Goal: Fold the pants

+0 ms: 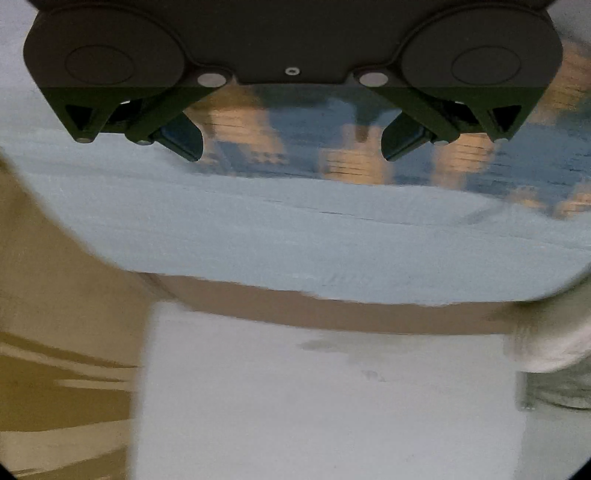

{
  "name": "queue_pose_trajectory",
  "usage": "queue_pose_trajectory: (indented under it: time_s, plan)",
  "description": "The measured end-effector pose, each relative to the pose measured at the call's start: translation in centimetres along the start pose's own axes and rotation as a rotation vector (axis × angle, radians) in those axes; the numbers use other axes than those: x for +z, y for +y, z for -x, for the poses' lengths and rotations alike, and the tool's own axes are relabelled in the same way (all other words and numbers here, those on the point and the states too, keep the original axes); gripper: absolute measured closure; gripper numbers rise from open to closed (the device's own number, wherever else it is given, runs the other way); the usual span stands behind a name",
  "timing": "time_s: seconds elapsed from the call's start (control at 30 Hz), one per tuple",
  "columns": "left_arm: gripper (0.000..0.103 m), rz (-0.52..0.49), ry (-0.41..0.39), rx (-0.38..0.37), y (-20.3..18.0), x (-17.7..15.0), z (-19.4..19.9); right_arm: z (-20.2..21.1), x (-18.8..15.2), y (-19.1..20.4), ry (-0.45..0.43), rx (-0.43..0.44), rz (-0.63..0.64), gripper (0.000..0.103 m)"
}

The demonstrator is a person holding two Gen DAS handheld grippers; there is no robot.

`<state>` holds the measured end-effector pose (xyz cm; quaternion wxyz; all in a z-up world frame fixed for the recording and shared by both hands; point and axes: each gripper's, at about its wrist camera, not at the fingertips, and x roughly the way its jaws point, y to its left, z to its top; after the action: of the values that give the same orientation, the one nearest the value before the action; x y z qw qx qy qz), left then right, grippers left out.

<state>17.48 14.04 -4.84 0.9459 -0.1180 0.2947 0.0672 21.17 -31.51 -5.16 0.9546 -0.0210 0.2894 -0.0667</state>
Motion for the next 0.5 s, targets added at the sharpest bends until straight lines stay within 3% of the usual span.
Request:
queue_pose_trajectory:
  time_s: [0.1,0.2,0.27,0.3,0.37,0.5]
  plan:
    - [0.016,0.092,0.026,-0.043,1.5,0.5,-1.7,-1.6,1.3,5.5,0.016,0.207,0.03,0.001]
    - [0.031,0.153,0.061,-0.089,2.3,0.8,-3.0,-3.0,2.7,10.7,0.021,0.342,0.094,0.001]
    - [0.051,0.19,0.103,-0.098,2.7,0.9,-3.9,-4.2,3.7,14.3,0.028,0.419,0.158,0.001]
    - [0.057,0.208,0.13,-0.104,2.8,0.9,-4.5,-4.6,4.1,15.8,0.029,0.44,0.186,0.001]
    - [0.08,0.221,0.149,-0.108,2.8,0.6,-5.1,-5.8,4.8,18.7,0.032,0.46,0.244,0.001]
    - [0.089,0.203,0.085,-0.087,2.0,0.7,-3.9,-8.1,5.1,22.3,0.066,0.457,0.303,0.001]
